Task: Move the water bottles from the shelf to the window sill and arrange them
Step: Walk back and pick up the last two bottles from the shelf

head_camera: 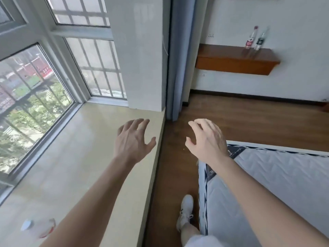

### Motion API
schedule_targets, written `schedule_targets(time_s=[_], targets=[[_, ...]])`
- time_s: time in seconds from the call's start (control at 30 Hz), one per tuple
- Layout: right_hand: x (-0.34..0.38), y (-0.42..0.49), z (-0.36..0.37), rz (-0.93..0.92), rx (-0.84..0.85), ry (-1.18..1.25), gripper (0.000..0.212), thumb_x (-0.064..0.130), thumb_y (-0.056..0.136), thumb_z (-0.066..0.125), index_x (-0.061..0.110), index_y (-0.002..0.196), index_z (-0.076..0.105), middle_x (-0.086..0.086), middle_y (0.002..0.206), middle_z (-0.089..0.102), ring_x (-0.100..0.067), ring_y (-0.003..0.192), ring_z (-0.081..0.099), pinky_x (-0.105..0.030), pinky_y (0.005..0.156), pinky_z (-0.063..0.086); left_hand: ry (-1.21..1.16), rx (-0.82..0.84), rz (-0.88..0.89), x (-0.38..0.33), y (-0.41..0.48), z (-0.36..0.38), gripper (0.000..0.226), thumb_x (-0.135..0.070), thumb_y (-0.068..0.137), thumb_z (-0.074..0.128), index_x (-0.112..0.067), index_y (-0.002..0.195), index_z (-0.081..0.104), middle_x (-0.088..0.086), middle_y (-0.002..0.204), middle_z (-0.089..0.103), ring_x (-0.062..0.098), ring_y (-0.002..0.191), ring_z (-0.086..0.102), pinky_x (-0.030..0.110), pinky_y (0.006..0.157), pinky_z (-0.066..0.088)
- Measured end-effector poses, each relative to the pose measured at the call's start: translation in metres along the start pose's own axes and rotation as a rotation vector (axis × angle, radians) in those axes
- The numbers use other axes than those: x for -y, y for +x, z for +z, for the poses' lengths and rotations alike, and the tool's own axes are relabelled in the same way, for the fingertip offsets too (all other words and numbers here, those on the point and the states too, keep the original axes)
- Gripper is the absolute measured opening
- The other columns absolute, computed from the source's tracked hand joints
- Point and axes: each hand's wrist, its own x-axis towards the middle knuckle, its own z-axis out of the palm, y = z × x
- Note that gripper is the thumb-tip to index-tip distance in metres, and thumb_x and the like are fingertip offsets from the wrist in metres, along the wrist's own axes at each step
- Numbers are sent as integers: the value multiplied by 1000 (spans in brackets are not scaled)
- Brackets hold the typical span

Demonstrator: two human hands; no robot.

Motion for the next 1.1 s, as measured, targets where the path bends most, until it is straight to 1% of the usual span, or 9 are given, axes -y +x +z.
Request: schedule_targets(time_s=[0.17, 0.33, 0.47, 0.6, 0.73, 0.83, 0.93, 1.1], targets=[[-53, 42, 28, 35, -6, 12, 39, 34, 82, 61, 15, 116, 64, -5, 115, 63, -28, 112, 58, -42, 98, 46, 15, 14, 38, -27, 68, 31, 64, -55, 85, 57, -24, 140, 49, -1, 141, 55, 27, 130, 47, 45, 104, 39], [-117, 105, 61, 67, 0, 30, 40, 34, 83, 60, 15, 117, 64, -4, 116, 62, -26, 114, 57, -42, 100, 46, 19, 36, 72, -60, 156, 70, 63, -52, 84, 60, -26, 139, 48, -2, 138, 56, 26, 129, 49, 44, 102, 40], [-171, 157, 80, 79, 16, 31, 39, 34, 82, 60, 15, 116, 64, -4, 115, 62, -26, 112, 57, -42, 97, 47, 16, 52, 77, -93, 227, 96, 61, -52, 84, 60, -25, 138, 50, -2, 138, 56, 27, 129, 49, 44, 102, 41], [-216, 206, 91, 86, 26, 19, 39, 35, 81, 61, 15, 115, 64, -5, 114, 62, -27, 110, 58, -41, 95, 46, 12, 41, 94, -123, 289, 114, 61, -52, 83, 60, -24, 136, 50, -2, 135, 58, 27, 124, 52, 44, 98, 44], [-249, 247, 101, 98, 27, 8, 39, 35, 82, 62, 16, 117, 64, -4, 115, 63, -26, 112, 59, -41, 94, 46, 8, 36, 122, -142, 338, 127, 61, -51, 82, 60, -23, 136, 51, -3, 134, 58, 28, 122, 53, 44, 98, 44], [-271, 273, 114, 115, 37, 17, 40, 36, 82, 61, 16, 116, 64, -4, 116, 62, -27, 112, 58, -41, 92, 46, 21, 49, 138, -151, 373, 140, 61, -52, 84, 59, -23, 138, 50, -3, 136, 57, 26, 124, 52, 42, 100, 43], [-291, 299, 127, 153, 50, 21, 41, 37, 81, 61, 17, 116, 64, -5, 120, 62, -27, 113, 59, -42, 90, 47, 27, 64, 157, -158, 408, 154, 61, -54, 84, 57, -24, 137, 50, -4, 136, 57, 26, 125, 52, 43, 99, 45], [-323, 351, 151, 170, 37, -16, 41, 38, 84, 60, 16, 118, 64, -7, 120, 62, -27, 112, 59, -41, 96, 47, -1, 58, 222, -163, 481, 184, 64, -52, 84, 57, -25, 141, 47, -3, 135, 57, 26, 123, 53, 43, 97, 46]])
